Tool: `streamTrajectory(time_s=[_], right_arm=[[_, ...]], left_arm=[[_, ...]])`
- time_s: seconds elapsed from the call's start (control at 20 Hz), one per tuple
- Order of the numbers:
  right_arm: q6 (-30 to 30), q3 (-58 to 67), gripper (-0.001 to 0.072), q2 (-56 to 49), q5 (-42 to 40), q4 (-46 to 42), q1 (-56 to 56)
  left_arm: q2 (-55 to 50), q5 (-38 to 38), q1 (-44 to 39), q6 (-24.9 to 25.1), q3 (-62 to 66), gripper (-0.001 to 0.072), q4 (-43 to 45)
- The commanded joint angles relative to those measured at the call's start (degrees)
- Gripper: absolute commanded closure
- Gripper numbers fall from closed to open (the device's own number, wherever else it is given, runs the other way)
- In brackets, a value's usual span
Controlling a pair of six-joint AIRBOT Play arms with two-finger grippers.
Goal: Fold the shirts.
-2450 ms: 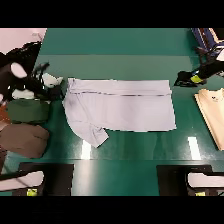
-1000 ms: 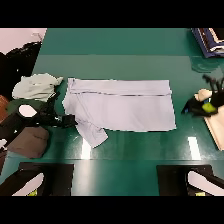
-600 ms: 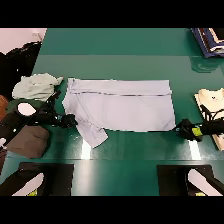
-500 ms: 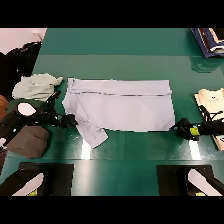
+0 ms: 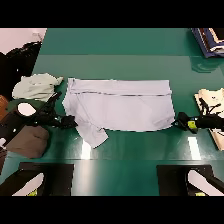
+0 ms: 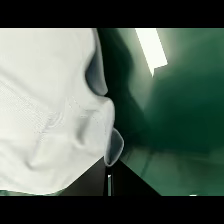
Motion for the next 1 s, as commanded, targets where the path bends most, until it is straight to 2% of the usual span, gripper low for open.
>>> streamTrajectory(time_s=[0.0, 0.15, 0.35, 0.45, 0.65, 0.95], right_arm=[[0.0, 2.4, 0.0697, 3.6, 4.2, -5.9, 1.8], [0.0, 2.9, 0.0697, 10.8, 12.6, -11.3, 0.1], [0.0, 2.9, 0.0697, 20.3, 24.0, -17.2, -4.3], [0.0, 3.0, 0.0697, 24.6, 25.6, -17.3, -6.6], [0.0, 3.1, 0.0698, 26.1, 23.0, -11.8, -7.7], [0.1, 13.5, 0.0698, 10.2, 14.9, -10.8, 1.3]], left_arm=[[3.2, -6.6, 0.0, -2.3, 0.0, 0.0691, 5.9], [11.4, -12.8, 0.0, -6.1, -0.7, 0.0691, 10.1], [19.1, -20.9, -2.1, -9.6, -3.1, 0.0690, 8.4], [19.1, -22.3, -3.7, -9.1, -2.8, 0.0690, 6.2], [17.7, -11.8, -3.0, -8.9, 3.4, 0.0690, 8.7], [3.9, -3.5, -3.0, -5.7, 13.6, 0.0690, 11.8]])
